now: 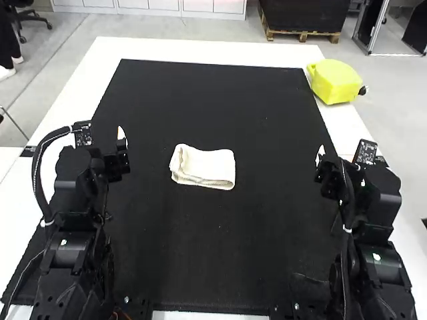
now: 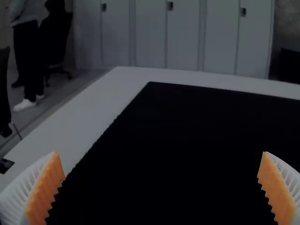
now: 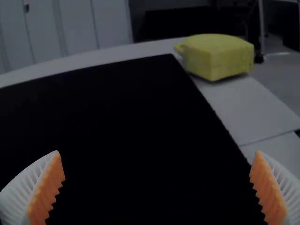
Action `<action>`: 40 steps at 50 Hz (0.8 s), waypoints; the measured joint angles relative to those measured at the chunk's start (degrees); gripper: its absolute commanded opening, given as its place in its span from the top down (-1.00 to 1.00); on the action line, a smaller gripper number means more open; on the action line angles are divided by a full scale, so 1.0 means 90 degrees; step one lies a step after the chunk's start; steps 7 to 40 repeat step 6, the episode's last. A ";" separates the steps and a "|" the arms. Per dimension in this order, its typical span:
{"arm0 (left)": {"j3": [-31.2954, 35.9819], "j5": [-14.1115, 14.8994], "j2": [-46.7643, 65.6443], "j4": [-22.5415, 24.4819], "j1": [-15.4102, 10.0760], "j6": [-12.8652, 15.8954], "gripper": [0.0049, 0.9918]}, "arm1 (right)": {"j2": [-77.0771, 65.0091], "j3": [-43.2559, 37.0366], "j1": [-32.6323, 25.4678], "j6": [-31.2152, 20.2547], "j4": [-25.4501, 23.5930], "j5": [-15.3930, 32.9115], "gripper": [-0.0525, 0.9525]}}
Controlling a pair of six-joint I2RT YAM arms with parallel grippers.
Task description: Fold the towel.
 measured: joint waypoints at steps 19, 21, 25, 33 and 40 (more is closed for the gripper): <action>-0.0002 0.0000 -0.0002 0.0000 0.0000 0.0000 -0.95 | 0.0000 0.0000 -0.0002 0.0002 0.0000 0.0002 -0.92; -0.0002 0.0000 -0.0002 0.0000 0.0000 0.0000 -0.95 | 0.0000 0.0000 -0.0002 0.0002 0.0000 0.0002 -0.92; -0.0002 0.0000 -0.0002 0.0000 0.0000 0.0000 -0.95 | 0.0000 0.0000 -0.0002 0.0002 0.0000 0.0002 -0.92; -0.0002 0.0000 -0.0002 0.0000 0.0000 0.0000 -0.95 | 0.0000 0.0000 -0.0002 0.0002 0.0000 0.0002 -0.92; -0.0002 0.0000 -0.0002 0.0000 0.0000 0.0000 -0.95 | 0.0000 0.0000 -0.0002 0.0002 0.0000 0.0002 -0.92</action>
